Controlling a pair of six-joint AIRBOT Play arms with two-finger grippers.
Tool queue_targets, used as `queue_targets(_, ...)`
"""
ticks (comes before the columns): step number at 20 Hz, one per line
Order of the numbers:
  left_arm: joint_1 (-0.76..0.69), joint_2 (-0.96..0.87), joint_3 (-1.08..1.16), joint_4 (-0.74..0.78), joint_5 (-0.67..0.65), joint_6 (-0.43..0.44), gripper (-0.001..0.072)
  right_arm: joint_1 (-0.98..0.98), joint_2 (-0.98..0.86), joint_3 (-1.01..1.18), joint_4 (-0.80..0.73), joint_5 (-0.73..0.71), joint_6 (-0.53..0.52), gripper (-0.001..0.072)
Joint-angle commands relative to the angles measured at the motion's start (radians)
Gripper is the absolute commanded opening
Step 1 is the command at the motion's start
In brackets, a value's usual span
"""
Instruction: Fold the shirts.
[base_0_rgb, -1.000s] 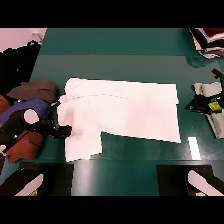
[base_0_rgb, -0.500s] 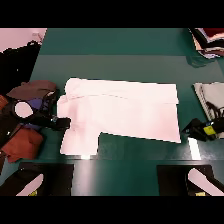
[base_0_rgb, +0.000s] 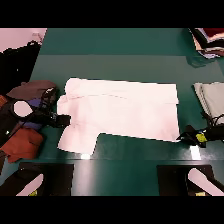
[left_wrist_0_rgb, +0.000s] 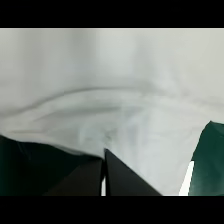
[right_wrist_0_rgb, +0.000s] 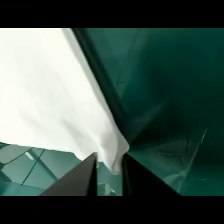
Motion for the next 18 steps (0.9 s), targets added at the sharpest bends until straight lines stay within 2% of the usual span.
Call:
queue_targets(1,0.0,0.001,0.002,0.006,-0.021,0.0,0.002,0.05,0.0,-0.005,0.025,-0.007,-0.031,0.006)
queue_targets(2,0.0,0.007,0.004,0.012,-0.051,0.0,0.002,0.073,0.0,-0.001,0.019,0.001,-0.031,0.0023)
queue_targets(6,0.0,0.163,0.004,0.087,-0.192,-0.021,0.0019,0.138,0.004,0.121,-0.092,0.14,-0.031,0.0023)
queue_targets(10,0.0,0.34,0.011,0.091,-0.413,-0.032,0.002,0.135,0.131,0.24,-0.163,0.223,-0.029,0.0023)
queue_targets(12,0.0,0.38,0.048,0.087,-0.474,-0.049,0.0021,0.106,0.209,0.29,-0.167,0.265,-0.025,0.0023)
queue_targets(14,0.0,0.375,0.111,0.087,-0.429,-0.045,0.0021,0.09,0.257,0.351,-0.166,0.269,0.001,0.0023)
queue_targets(18,0.0,0.3,0.188,0.158,-0.116,-0.046,0.0021,0.172,0.155,0.508,-0.157,0.253,0.024,0.0023)
